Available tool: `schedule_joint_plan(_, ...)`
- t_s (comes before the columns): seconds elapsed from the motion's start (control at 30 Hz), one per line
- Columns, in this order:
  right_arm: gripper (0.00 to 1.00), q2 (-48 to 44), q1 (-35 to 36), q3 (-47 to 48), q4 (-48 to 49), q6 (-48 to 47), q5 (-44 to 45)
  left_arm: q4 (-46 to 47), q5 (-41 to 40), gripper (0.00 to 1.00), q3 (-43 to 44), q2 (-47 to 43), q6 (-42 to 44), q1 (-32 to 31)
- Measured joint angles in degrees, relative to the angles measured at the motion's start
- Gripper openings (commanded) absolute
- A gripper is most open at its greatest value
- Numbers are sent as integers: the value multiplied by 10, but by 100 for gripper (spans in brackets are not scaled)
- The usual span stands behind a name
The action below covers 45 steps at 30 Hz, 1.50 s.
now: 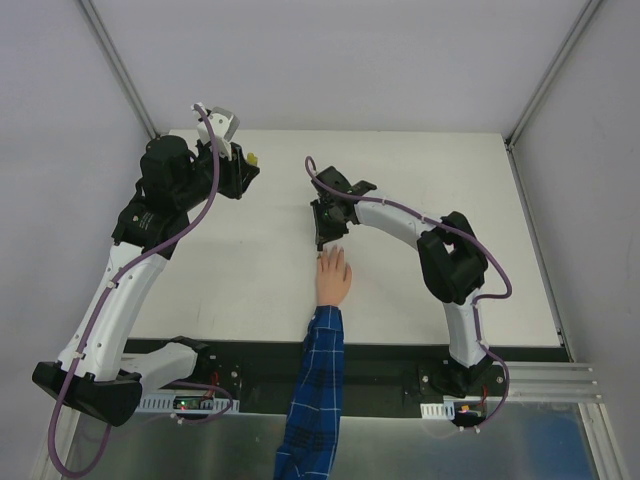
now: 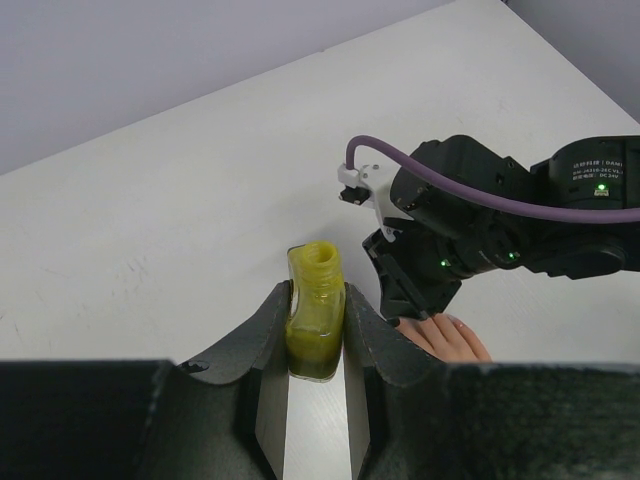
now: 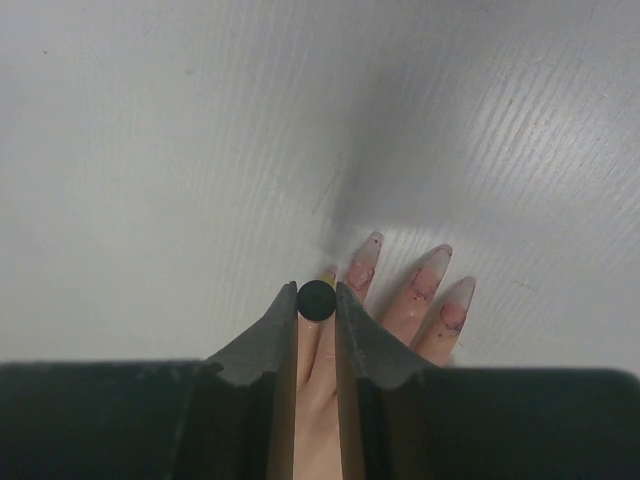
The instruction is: Paint the nails
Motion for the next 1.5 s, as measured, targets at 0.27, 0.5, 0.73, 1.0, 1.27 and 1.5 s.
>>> schedule_joint_plan(0.27, 0, 1, 0, -5, 0, 0, 0, 0, 0, 0, 0, 0, 0, 0)
schedule_joint_plan(0.5, 0, 5, 0, 5, -3, 0, 1, 0, 0, 0, 0, 0, 0, 0)
schedule_joint_plan(0.73, 0, 23, -2, 30, -3, -1, 5, 0, 0, 0, 0, 0, 0, 0)
schedule_joint_plan(1.0, 0, 23, -3, 26, -6, -2, 13, 0, 0, 0, 0, 0, 0, 0)
schedule_joint_plan(1.27, 0, 21, -3, 6, -5, -2, 13, 0, 0, 0, 0, 0, 0, 0)
schedule_joint_plan(1.5, 0, 21, -3, 7, -5, -2, 13, 0, 0, 0, 0, 0, 0, 0)
